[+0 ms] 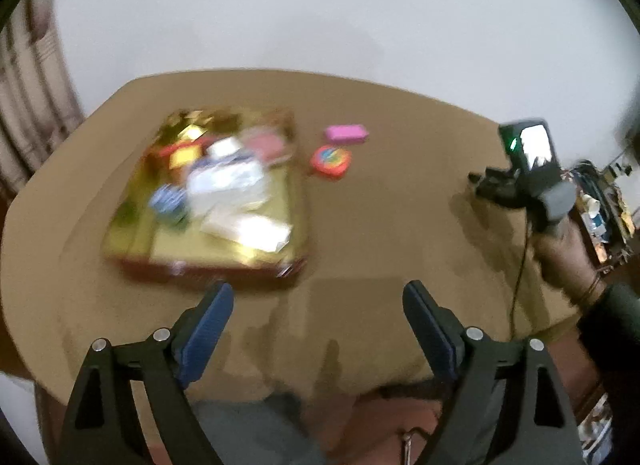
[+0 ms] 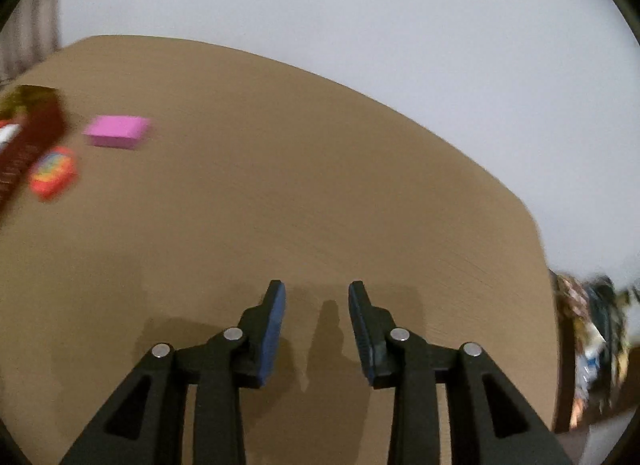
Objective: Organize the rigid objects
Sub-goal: 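Reach the left gripper to the red tape measure and grasp it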
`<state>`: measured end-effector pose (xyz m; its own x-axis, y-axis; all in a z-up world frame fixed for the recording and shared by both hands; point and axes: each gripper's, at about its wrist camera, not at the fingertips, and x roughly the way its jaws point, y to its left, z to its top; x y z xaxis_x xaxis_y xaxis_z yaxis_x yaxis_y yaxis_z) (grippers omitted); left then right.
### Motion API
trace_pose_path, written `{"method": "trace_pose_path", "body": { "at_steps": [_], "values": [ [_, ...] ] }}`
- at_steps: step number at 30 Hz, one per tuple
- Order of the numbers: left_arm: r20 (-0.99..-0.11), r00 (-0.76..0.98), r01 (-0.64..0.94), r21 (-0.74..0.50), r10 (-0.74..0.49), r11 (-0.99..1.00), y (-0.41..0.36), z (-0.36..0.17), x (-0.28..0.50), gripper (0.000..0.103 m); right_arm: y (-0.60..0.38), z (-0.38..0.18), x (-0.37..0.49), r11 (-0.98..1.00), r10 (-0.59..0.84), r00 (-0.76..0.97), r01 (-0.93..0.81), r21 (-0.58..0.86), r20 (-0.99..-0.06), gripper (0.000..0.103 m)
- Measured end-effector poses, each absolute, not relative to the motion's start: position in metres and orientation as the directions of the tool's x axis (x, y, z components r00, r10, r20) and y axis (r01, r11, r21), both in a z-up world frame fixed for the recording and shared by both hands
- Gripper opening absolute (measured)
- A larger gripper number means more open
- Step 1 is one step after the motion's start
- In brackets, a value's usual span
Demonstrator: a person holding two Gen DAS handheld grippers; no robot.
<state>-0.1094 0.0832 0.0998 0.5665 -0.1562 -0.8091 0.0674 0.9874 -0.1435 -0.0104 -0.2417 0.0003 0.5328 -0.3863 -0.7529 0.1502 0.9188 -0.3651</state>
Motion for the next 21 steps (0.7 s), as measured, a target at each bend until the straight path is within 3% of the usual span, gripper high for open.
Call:
{"method": "trace_pose_path", "body": {
  "at_steps": [4, 9, 14, 21],
  "values": [
    [-0.794, 0.590, 0.105, -0.107, -0.149, 0.989, 0.045, 0.104, -0.062, 0.085, -0.270, -0.003, -0.019, 0.943, -0.333, 0.557, 0.207, -0.261, -0.761, 0.043],
    [-0.789, 0.602, 0.148, -0.044, -0.125, 0.988, 0.015, 0.094, 0.008, 0.085, -0.285, -0.007, -0.031, 0.965, -0.247, 0.617, 0.228, -0.131, -0.747, 0.044],
    [-0.831, 0.538, 0.173, -0.058, -0.143, 0.983, 0.008, 0.070, 0.058, 0.082, -0.287, -0.004, -0.032, 0.971, -0.223, 0.627, 0.212, -0.112, -0.746, 0.044],
    [-0.856, 0.514, 0.174, 0.038, -0.058, 0.984, 0.000, 0.050, 0.081, 0.082, -0.282, -0.002, -0.029, 0.984, -0.160, 0.640, 0.168, -0.066, -0.751, 0.047]
  ]
}}
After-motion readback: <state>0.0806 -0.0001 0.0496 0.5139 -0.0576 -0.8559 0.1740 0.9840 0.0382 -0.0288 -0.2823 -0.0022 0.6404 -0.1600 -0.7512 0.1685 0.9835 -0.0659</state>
